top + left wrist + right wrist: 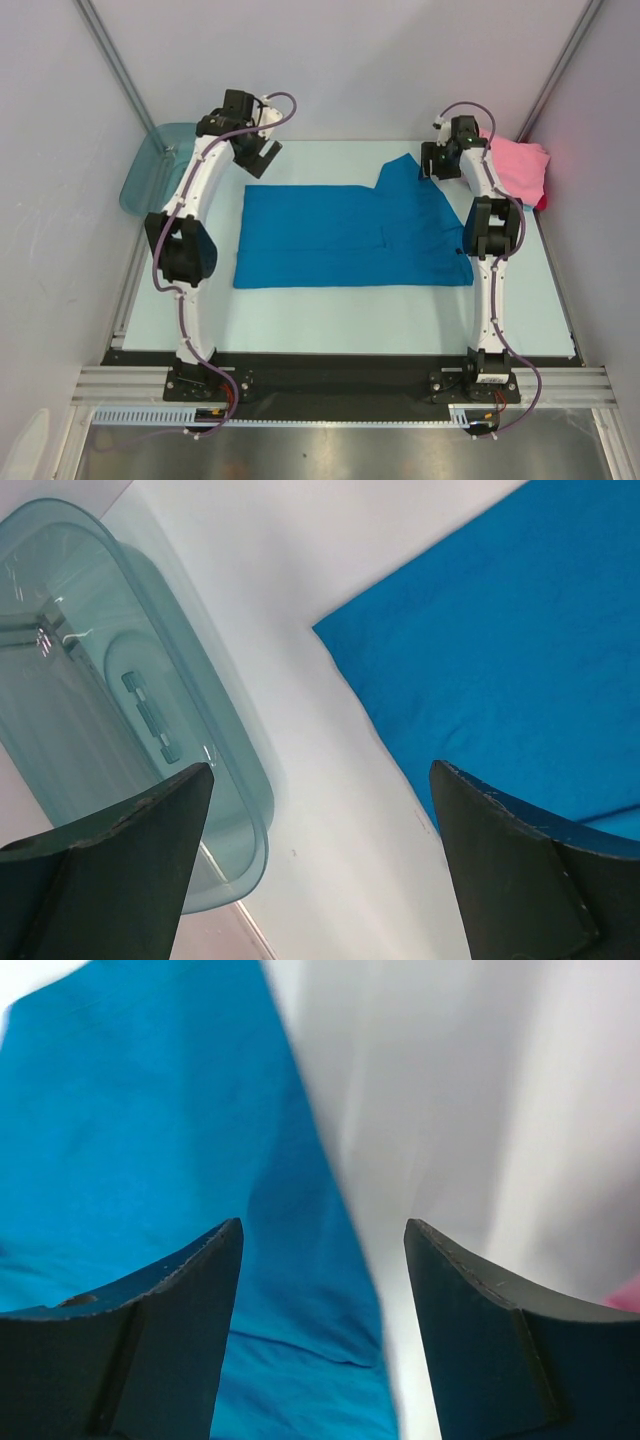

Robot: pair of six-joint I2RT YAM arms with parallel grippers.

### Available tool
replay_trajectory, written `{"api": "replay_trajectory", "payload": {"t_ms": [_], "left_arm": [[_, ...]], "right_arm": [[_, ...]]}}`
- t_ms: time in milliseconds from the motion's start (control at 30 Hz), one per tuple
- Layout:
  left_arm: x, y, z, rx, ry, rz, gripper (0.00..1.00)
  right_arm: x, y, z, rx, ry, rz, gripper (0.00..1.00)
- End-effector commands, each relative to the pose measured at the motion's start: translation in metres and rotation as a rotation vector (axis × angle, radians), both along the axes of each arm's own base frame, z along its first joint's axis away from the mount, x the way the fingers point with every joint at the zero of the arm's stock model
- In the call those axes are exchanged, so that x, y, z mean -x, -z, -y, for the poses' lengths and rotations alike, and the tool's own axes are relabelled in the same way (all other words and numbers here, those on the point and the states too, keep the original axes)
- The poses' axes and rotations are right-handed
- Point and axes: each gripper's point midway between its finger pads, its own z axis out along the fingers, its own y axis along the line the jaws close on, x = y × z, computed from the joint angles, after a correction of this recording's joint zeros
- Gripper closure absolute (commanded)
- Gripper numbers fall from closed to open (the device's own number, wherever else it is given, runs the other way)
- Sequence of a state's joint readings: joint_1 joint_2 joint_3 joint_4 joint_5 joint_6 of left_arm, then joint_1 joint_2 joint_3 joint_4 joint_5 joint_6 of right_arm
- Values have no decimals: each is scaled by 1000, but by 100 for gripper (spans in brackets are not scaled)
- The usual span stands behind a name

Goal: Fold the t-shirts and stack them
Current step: Fold the tshirt

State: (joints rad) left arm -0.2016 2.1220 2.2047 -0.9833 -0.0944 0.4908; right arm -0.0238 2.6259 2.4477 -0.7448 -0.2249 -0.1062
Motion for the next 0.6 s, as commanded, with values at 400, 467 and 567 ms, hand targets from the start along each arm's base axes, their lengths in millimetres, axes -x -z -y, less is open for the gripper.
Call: {"api": "replay_trajectory", "payload": {"t_ms": [400,467,567], "left_arm": [[-2,-14,7,16,13,33,4],[-2,-14,8,15,15,32,4],[-1,-13,11,11,19,29,4]], "right_arm": [[26,15,-29,-112,-147,-86,38],[26,18,-25,-110,-143,-92,43],[26,20,-21,-111,-133,-96,58]]}}
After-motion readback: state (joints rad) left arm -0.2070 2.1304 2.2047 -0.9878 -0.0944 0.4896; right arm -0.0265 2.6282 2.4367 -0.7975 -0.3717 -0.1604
